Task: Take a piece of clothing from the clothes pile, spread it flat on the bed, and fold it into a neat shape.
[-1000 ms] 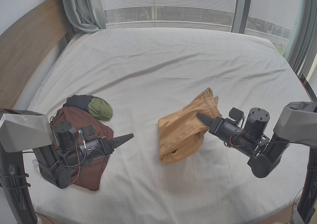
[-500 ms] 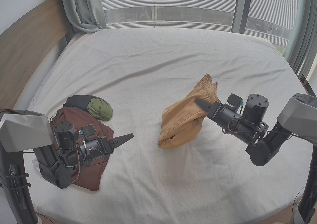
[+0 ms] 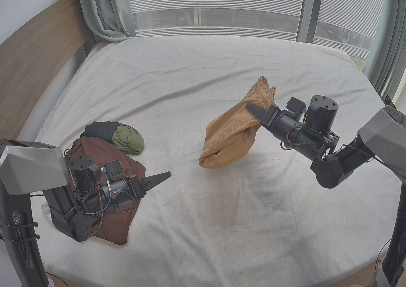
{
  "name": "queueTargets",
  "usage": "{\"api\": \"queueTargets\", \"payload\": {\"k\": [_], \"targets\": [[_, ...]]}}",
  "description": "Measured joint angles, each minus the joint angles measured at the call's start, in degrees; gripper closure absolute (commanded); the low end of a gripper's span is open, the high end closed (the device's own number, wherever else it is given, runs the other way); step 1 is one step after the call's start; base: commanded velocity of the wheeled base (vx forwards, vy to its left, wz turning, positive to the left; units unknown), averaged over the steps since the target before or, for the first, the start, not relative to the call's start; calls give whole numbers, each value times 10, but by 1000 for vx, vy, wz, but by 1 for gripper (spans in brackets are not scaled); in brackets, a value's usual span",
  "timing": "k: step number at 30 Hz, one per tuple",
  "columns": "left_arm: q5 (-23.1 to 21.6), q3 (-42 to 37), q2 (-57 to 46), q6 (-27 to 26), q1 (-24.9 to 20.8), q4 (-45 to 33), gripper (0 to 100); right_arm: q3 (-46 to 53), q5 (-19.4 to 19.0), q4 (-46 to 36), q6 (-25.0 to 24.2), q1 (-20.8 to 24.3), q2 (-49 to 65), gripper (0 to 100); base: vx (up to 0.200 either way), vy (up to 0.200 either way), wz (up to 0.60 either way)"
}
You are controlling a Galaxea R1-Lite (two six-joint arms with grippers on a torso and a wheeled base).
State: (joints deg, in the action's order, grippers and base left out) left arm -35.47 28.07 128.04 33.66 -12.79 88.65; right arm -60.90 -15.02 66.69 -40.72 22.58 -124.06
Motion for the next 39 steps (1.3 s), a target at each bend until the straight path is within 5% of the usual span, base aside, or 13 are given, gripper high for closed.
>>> {"api": "queueTargets", "payload": {"k": [39], "targets": [[1, 0, 7, 0, 1, 0, 0, -310, 2, -167, 3, -18, -162, 100, 0, 0, 0]]}}
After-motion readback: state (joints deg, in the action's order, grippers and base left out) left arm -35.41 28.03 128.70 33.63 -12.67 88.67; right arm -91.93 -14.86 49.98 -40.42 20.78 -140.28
